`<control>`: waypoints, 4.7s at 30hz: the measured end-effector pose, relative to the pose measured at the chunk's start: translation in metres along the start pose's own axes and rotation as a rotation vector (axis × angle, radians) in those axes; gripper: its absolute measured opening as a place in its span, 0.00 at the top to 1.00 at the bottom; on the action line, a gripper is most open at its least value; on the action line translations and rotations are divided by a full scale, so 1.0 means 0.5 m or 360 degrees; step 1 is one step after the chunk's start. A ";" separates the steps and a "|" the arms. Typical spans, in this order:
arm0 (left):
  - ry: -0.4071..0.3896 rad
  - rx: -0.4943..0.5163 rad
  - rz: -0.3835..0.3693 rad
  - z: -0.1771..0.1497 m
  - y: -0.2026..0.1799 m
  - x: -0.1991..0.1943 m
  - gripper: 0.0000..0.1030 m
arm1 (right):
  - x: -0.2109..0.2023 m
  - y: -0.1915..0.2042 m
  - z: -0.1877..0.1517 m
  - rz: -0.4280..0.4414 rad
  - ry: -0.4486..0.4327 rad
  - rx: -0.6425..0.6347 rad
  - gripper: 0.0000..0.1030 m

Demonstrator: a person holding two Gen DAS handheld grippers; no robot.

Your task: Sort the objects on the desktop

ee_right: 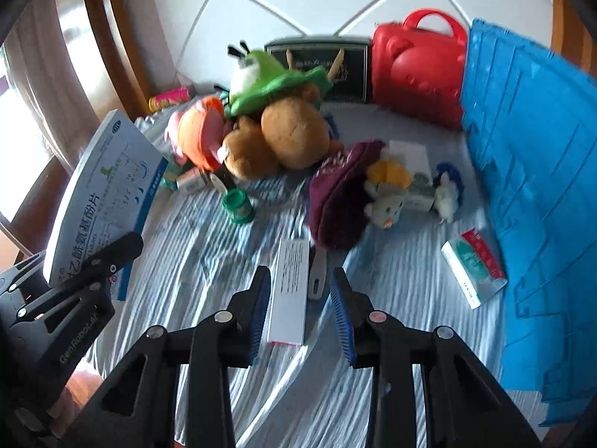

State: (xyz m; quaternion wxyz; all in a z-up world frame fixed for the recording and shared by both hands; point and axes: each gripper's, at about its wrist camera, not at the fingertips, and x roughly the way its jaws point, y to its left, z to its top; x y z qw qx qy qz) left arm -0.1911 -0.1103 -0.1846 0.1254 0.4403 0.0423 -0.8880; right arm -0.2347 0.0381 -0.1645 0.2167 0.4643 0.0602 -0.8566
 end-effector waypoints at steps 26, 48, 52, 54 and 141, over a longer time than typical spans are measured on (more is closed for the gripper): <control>0.0084 0.0133 -0.0082 0.010 0.089 0.110 0.83 | 0.199 0.119 -0.016 -0.0156 0.0075 -0.0059 0.60; -0.0394 0.0171 -0.0283 0.144 0.037 -0.162 0.83 | -0.222 0.132 0.102 -0.0391 -0.0556 -0.0085 0.60; -0.0487 0.0208 -0.0339 0.159 -0.032 -0.213 0.83 | -0.297 0.076 0.099 -0.0443 -0.0666 -0.0050 0.60; -0.0523 0.0232 -0.0358 0.167 -0.081 -0.237 0.83 | -0.332 0.036 0.093 -0.0463 -0.0716 -0.0032 0.60; -0.0576 0.0290 -0.0326 -0.075 -0.102 -0.492 0.18 | -0.565 -0.056 -0.246 -0.0650 -0.0707 0.0327 0.00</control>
